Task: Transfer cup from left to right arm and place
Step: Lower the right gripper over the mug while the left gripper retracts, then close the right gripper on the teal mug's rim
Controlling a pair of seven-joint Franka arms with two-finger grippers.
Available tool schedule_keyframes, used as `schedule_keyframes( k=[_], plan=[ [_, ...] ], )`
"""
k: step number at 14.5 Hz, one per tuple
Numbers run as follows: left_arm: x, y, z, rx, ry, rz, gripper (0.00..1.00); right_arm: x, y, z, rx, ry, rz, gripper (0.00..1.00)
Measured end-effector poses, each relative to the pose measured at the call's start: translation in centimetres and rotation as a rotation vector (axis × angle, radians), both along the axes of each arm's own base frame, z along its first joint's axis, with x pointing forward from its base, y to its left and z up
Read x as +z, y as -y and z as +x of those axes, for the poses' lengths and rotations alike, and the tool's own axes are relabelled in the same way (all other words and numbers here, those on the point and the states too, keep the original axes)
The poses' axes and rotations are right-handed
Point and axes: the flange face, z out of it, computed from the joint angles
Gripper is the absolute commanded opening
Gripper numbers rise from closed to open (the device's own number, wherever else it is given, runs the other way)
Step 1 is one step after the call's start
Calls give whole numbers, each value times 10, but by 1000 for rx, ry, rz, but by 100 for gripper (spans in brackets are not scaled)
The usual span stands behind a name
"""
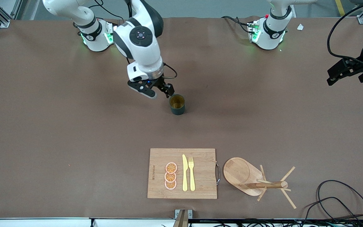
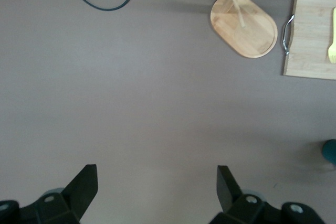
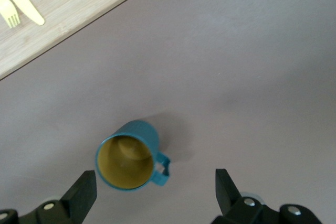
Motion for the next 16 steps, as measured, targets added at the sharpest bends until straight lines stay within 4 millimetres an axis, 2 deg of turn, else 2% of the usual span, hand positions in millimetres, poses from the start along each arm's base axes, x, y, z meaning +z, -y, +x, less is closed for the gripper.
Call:
schedule_keyframes(
  k=[3,6,10,16],
  plan=[
    [2,-18,-9,-7,-8,-9,100,-2,-22,1,3,13,6,100],
    [1,-39,-18,14,-18,-37,100,-2,-32,12,-9,24,17,100],
    [-1,-40,-27,16,-28,-35,100,-9,-33,17,-15,21,11,100],
    [-1,-36,-30,8,-29,-34,100,-26,-38,21,-17,8,-2,100]
  ],
)
